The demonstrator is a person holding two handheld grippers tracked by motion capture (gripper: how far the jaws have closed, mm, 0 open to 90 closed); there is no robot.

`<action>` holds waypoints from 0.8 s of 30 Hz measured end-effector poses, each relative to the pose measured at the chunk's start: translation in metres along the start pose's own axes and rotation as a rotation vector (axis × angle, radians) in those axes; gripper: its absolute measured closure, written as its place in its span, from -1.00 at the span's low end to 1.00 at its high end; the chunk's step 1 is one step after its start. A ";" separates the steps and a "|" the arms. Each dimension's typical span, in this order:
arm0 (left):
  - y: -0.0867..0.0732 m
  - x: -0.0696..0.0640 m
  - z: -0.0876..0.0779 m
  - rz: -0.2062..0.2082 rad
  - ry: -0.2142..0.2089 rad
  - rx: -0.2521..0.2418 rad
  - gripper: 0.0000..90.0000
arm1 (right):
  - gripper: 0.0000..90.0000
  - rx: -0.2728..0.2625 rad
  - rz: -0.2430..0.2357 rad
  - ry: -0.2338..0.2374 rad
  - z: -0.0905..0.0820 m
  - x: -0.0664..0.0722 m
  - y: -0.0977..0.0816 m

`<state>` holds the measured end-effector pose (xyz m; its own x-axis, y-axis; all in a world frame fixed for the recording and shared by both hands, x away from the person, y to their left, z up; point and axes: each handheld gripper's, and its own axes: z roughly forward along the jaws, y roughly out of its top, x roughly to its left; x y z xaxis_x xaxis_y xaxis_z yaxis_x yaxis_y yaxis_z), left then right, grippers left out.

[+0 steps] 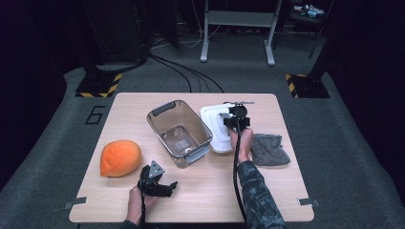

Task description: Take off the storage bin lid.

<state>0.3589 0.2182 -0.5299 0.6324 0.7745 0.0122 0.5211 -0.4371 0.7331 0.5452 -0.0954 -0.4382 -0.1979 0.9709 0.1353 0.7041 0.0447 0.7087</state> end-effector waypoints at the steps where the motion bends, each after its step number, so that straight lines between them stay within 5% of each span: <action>1: 0.000 0.000 0.000 0.001 -0.001 0.000 -0.73 | 0.48 0.005 0.007 -0.004 0.001 0.000 -0.001; 24: 0.000 0.000 0.000 0.002 0.000 0.001 -0.73 | 0.48 0.034 0.075 -0.019 0.034 -0.001 -0.013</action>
<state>0.3590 0.2182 -0.5298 0.6339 0.7733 0.0137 0.5199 -0.4391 0.7327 0.5592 -0.0890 -0.4713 -0.1308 0.9760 0.1740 0.7391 -0.0210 0.6733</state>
